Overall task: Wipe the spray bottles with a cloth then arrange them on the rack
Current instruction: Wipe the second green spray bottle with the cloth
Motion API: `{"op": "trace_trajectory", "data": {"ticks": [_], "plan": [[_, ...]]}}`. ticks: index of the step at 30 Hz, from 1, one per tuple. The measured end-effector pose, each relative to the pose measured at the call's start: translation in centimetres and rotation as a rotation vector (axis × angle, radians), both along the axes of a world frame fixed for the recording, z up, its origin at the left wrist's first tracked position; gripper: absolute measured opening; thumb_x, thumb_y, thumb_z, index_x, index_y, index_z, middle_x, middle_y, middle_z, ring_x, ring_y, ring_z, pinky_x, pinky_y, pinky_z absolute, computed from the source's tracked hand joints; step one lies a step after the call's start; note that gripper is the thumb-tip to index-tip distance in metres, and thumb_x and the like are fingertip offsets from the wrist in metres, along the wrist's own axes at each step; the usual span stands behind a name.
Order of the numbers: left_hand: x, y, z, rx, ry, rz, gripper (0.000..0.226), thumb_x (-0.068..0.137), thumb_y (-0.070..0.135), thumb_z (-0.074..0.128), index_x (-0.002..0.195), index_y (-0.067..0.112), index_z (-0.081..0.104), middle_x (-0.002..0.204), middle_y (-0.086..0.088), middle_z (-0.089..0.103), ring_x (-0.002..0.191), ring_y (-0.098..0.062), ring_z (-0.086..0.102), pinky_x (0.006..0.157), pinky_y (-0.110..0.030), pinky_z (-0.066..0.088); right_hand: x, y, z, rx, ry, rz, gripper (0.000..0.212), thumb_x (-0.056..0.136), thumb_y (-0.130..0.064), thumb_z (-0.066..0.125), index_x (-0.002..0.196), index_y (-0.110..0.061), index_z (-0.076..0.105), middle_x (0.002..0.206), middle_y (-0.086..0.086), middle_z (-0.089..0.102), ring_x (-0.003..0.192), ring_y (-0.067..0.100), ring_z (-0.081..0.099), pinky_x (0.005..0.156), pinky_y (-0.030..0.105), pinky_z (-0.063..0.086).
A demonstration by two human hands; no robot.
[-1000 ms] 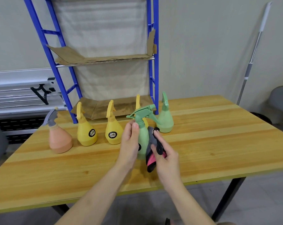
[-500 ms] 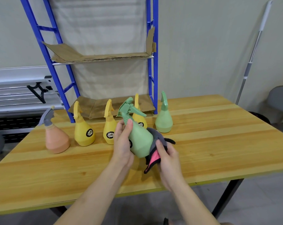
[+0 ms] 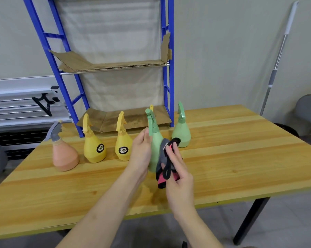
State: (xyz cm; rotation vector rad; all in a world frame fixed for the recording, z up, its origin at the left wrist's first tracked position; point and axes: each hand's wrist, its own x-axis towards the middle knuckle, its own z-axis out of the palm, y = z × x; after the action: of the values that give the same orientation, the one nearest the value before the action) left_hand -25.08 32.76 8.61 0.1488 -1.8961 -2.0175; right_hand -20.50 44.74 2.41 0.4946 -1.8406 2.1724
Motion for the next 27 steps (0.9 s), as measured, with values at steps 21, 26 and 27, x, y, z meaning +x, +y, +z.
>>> {"op": "trace_trajectory", "data": {"ticks": [21,26,27], "plan": [[1.8,1.1,0.3,0.200,0.187,-0.087,0.036,0.084,0.023,0.082,0.112,0.008,0.066,0.101,-0.009,0.070,0.094,-0.023,0.066,0.087,-0.044,0.055,-0.7,1.7,2.0,-0.163,-0.124,0.072,0.043,0.101,-0.011,0.060,0.139,-0.032,0.061,0.147,-0.016,0.057,0.139,0.001,0.049,0.112,0.024,0.044],[1.7,0.7,0.7,0.413,0.162,-0.089,0.027,0.082,0.017,0.080,0.108,0.014,0.073,0.102,-0.004,0.073,0.094,-0.019,0.068,0.099,-0.048,0.051,-1.3,1.9,2.5,-0.294,-0.284,0.159,0.037,0.104,-0.016,0.056,0.139,-0.027,0.062,0.133,-0.008,0.069,0.127,0.011,0.063,0.105,0.033,0.050],[1.7,0.7,0.6,0.424,0.155,-0.093,0.030,0.082,0.017,0.079,0.111,0.013,0.073,0.103,-0.002,0.074,0.094,-0.017,0.069,0.099,-0.048,0.051,-1.4,1.9,2.6,-0.314,-0.311,0.181,0.036,0.104,-0.016,0.055,0.139,-0.025,0.062,0.133,-0.006,0.069,0.127,0.013,0.063,0.106,0.036,0.049]]}}
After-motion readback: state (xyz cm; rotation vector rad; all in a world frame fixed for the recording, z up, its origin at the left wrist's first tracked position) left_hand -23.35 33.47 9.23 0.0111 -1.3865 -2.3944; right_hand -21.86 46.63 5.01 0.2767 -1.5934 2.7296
